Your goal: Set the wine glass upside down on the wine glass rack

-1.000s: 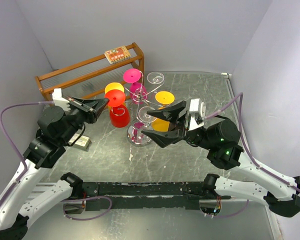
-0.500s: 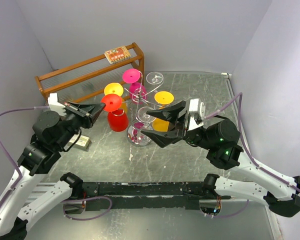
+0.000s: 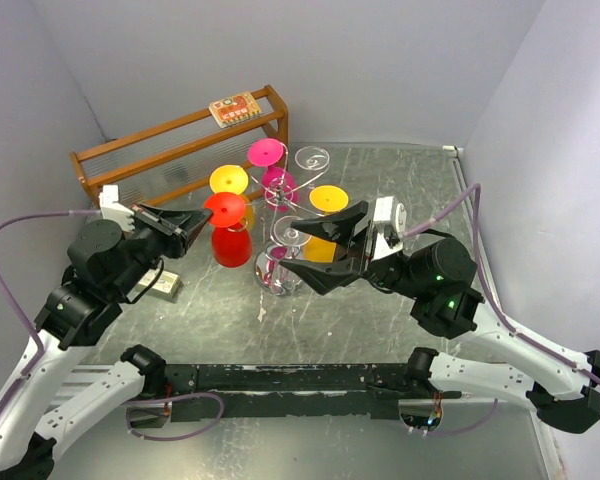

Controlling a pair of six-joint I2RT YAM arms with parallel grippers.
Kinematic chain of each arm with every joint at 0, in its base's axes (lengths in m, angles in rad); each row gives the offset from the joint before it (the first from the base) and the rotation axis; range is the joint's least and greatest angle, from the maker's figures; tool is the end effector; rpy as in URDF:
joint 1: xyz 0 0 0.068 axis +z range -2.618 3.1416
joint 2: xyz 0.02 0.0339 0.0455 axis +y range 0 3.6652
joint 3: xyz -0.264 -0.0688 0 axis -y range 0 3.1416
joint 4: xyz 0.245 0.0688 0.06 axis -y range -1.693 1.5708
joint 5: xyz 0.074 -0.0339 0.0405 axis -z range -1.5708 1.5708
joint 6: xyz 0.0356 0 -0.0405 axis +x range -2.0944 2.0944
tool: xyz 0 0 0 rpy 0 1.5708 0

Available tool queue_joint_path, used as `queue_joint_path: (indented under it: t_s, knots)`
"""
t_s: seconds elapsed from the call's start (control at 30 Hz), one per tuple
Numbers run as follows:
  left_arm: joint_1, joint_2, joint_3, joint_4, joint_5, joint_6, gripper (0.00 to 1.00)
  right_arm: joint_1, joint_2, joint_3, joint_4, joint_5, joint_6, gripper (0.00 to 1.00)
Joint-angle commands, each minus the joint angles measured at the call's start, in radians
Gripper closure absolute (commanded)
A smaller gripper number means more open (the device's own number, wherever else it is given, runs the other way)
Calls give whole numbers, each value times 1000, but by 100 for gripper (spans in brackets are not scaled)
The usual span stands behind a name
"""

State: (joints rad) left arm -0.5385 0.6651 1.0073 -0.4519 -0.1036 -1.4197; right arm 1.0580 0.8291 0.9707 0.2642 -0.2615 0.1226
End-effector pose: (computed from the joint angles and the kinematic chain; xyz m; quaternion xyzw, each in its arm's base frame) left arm 0.1149 -0.0644 0.4032 -0.3485 0.6580 -0.5316 0.4037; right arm 0.0780 0.1573 0.4449 -0.3431 0.4378 0.5204 0.6479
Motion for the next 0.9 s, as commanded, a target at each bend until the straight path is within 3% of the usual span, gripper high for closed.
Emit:
queue_joint_path:
  t_s: [0.0, 0.67, 0.87]
  knots:
    - [3, 5, 33, 27, 37, 37, 93, 6, -3, -6, 26, 10, 1, 36]
    - [2, 83, 27, 54, 153, 90, 93, 5, -7, -13, 24, 19, 0, 36]
    - [2, 104, 47, 42, 179, 120, 84, 4, -4, -13, 27, 18, 7, 36]
